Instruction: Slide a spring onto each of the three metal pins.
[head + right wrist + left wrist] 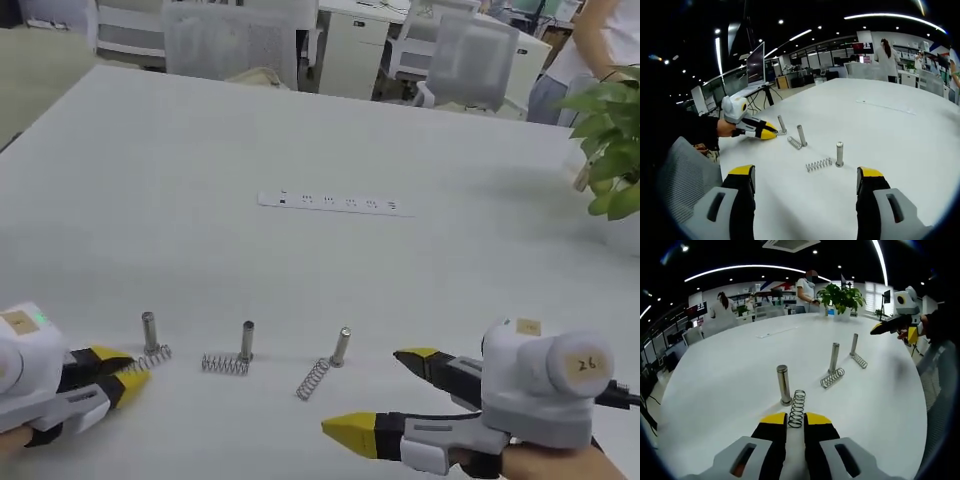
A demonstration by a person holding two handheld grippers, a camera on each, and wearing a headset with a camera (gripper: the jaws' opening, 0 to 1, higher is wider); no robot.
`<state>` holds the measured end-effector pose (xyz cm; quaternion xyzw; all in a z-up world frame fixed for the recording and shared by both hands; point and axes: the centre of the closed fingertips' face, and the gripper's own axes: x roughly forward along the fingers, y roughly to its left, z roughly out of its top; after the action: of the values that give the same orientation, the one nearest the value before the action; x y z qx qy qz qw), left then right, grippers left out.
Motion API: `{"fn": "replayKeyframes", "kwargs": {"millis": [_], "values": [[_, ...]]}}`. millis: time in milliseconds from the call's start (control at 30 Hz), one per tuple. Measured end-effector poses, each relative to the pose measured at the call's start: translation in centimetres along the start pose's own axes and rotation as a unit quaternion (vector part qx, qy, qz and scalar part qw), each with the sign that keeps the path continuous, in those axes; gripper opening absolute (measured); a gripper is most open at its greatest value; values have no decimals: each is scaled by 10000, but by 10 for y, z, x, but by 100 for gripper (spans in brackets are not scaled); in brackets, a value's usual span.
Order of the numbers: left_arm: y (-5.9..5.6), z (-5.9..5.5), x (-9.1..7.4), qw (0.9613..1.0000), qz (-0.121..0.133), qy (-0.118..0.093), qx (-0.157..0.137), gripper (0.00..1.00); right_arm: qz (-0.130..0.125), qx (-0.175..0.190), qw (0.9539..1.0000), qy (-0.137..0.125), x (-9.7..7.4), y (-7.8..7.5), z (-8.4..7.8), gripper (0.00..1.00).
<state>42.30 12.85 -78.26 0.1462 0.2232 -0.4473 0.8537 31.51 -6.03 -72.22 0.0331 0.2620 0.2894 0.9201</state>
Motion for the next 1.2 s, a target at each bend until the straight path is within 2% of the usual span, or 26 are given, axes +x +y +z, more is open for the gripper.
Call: {"fn": "replayKeyframes", "kwargs": {"millis": [333,567,700,800,933,1167,1200], "values": [[0,-2,-4,10000,41,40,-8,3,-11,-48,10000,2,-1,1,2,82],[-8,-5,-11,9999,-73,76,0,3,3,-79,10000,-6,-2,2,4,82],[-17,-3,-18,9998,-165,42,63,3,35,-91,10000,-18,-2,3,5,81],[-25,2,-24,9996,-249,-20,100,3,49,-102,9999,0,-2,4,4,81],[-41,12,-31,9989,-411,-159,181,3,62,-113,9999,-4,-2,4,5,81],[-73,41,-41,9953,-747,-514,333,3,118,-157,9998,21,-2,8,5,81],[-74,43,-41,9951,-764,-525,346,3,123,-166,9998,32,-2,8,5,81]]}}
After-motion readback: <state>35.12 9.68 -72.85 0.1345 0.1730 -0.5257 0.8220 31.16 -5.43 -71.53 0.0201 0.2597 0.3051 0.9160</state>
